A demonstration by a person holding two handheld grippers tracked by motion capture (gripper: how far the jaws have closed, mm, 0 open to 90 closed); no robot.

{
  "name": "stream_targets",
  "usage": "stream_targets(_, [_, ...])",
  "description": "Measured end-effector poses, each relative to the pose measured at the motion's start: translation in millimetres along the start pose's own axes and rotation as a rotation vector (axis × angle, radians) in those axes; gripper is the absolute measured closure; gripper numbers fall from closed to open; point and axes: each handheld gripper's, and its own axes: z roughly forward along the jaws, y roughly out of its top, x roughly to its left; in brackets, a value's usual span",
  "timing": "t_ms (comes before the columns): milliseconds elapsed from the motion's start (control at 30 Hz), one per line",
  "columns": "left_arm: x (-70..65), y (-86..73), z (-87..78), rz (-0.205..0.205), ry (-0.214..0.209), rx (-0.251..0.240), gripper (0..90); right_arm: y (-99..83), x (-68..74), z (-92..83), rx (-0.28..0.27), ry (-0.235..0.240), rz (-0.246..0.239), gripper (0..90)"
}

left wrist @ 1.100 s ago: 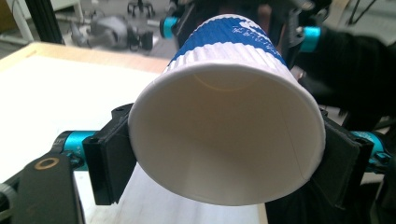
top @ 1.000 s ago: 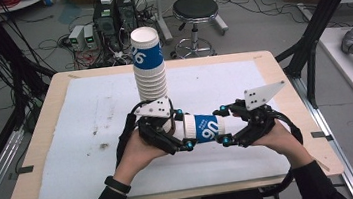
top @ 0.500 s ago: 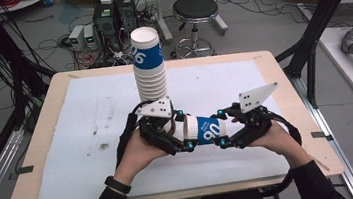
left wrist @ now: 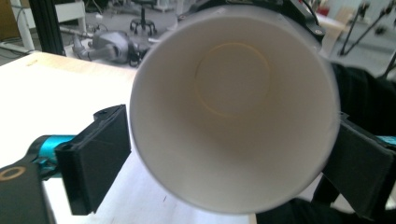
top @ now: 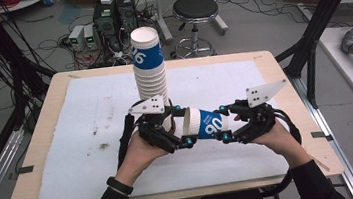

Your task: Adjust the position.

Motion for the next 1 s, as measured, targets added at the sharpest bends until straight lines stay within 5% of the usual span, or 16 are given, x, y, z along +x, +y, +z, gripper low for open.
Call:
stream_targets(133, [3.1, -5.2, 1.6, -0.044, -0.034, -0.073, 7.2, -0.4, -0.8, -3.1, -0.057, 0.007, 0.017, 30.1])
stream_targets(333, [0.9, -4.3, 0.9, -0.033, -0.061, -0.124, 15.5, -1.3, 0.7, 3.7, -0.058, 0.019, 0.021, 30.1])
stream_targets(500, [1.2, -3.5, -1.4, -0.030, -0.059, -0.114, 18.2, -1.8, 0.4, 5.4, -0.053, 0.024, 0.023, 30.3])
stream_targets(767, [-0.2, 4.7, -5.5, 0.008, -0.032, 0.002, 18.8, -1.5, 1.0, 6.3, 0.010, 0.025, 0.014, 23.7])
stream_targets(1000, [-2.0, 6.8, -4.2, 0.018, -0.032, 0.020, 19.5, -0.8, 5.2, 15.3, 0.088, 0.023, -0.007, 22.4])
